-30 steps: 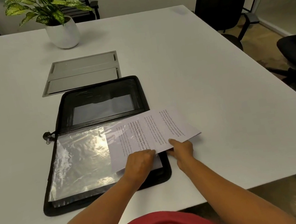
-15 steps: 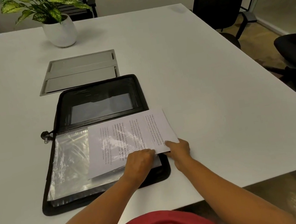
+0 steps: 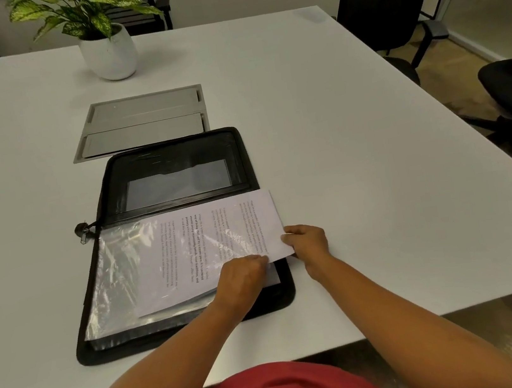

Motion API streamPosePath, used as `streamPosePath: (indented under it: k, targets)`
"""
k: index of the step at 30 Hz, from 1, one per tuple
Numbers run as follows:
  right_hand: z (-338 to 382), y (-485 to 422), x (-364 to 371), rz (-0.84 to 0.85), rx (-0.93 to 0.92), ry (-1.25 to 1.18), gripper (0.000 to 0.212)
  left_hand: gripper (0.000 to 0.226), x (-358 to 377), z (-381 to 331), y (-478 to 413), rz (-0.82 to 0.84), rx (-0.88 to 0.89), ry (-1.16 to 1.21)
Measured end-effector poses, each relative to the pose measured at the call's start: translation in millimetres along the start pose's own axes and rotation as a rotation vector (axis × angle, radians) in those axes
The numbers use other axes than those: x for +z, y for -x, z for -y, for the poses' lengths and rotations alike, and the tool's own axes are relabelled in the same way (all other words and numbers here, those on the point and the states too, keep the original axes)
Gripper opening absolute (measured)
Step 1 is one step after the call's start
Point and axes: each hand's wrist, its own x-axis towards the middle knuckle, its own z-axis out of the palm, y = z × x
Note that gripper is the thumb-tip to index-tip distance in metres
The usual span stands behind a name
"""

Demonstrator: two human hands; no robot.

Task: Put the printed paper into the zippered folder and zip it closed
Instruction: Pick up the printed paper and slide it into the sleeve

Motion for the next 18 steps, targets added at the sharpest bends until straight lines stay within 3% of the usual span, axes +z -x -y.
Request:
streamPosePath:
  k: [4,10,13,18]
  targets:
    - [9,3,11,0.094,0.055,0.088,0.023,0.031,-5,-1,-1,-0.047,-0.015,-0.002]
    - [19,11,21,0.222,0.186,0.042,0.042,0.035,-6,0,4,-0.025,-0.02,-0.011]
    - [18,13,28,0.31,0.22,0.056,0.044,0.023,-14,-3,3,-0.009,-0.047,0.064]
    - [18,12,37,0.343,0.279,0.026,0.046,0.029,-11,-6,1,0.062,-0.149,0.142]
